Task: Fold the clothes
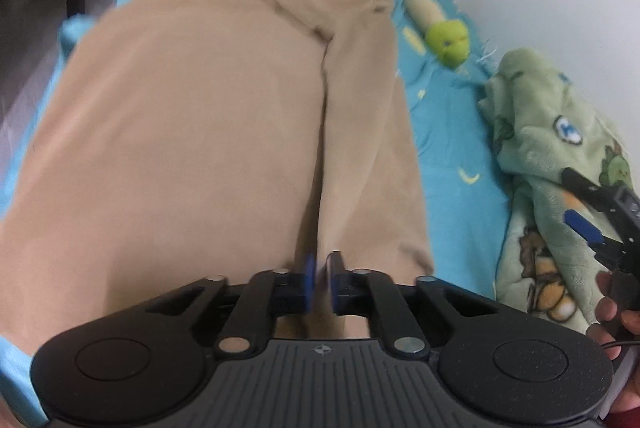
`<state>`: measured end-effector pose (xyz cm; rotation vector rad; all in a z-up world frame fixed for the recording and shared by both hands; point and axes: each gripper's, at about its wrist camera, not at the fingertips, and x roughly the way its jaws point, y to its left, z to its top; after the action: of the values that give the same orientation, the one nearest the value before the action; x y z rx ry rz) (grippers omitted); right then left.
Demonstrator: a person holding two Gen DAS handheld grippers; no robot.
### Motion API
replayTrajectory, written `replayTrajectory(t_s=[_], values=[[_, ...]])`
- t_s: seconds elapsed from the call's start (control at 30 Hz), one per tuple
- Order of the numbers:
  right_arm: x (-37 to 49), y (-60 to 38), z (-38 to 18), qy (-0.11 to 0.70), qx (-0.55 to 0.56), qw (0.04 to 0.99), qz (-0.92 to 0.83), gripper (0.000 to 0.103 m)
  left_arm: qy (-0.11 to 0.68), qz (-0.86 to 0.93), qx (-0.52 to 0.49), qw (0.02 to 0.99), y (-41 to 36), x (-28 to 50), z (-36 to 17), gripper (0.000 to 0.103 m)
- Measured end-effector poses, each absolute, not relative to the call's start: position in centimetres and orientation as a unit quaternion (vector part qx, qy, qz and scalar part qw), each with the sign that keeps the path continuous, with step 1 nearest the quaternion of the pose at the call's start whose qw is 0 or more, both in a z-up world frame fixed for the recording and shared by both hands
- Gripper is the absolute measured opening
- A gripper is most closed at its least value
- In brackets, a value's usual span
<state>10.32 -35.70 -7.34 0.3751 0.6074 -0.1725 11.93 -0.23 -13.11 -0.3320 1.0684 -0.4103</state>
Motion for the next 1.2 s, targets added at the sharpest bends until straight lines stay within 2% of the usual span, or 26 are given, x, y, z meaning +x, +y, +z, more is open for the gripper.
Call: replayTrajectory(t_s=[0.03,0.07,0.1,0.2,0.33,0.47,0.63,0.93,1.07,1.13,1.2], values=[[10.4,-35.1,-7.3,0.296,0.179,0.935,-0.075,0.087,0.491,-0.190,-0.153,0.836,-0.1,11.6,-12.6,0.038],[10.4,-34.4,-7.2,0.294,0.176,0.937,-0.067,0.087,0.479,-0.186,-0.150,0.844,0.0,11.3,-12.0,0.053],[10.4,-33.8,-7.2,0.292,0.173,0.939,-0.059,0.087,0.468,-0.183,-0.150,0.851,0.1,11.1,-11.4,0.064],[10.1,-32.0,-7.0,0.286,0.166,0.943,-0.037,0.087,0.438,-0.167,-0.162,0.868,0.7,11.2,-10.1,0.083],[9.6,-30.0,-7.2,0.281,0.162,0.946,-0.014,0.087,0.409,-0.132,-0.217,0.877,3.4,14.1,-8.7,0.088],[9.6,-28.8,-7.8,0.284,0.160,0.945,-0.007,0.087,0.402,-0.081,-0.327,0.852,7.4,20.6,-9.2,0.088],[10.4,-28.1,-8.1,0.264,0.138,0.954,-0.030,0.087,0.381,-0.047,-0.432,0.816,11.4,28.5,-12.3,0.086],[15.7,-28.4,-11.0,0.297,0.133,0.944,-0.046,0.087,0.353,0.001,-0.465,0.812,13.7,38.2,-20.8,0.075],[18.1,-29.1,-13.0,0.318,0.136,0.936,-0.067,0.087,0.306,-0.005,-0.491,0.816,14.4,40.8,-22.8,0.073],[19.4,-29.1,-14.1,0.331,0.145,0.930,-0.065,0.087,0.301,-0.006,-0.500,0.812,14.7,42.5,-23.3,0.068],[20.5,-28.9,-15.0,0.342,0.143,0.927,-0.063,0.087,0.304,0.003,-0.490,0.817,14.7,44.0,-23.5,0.056]])
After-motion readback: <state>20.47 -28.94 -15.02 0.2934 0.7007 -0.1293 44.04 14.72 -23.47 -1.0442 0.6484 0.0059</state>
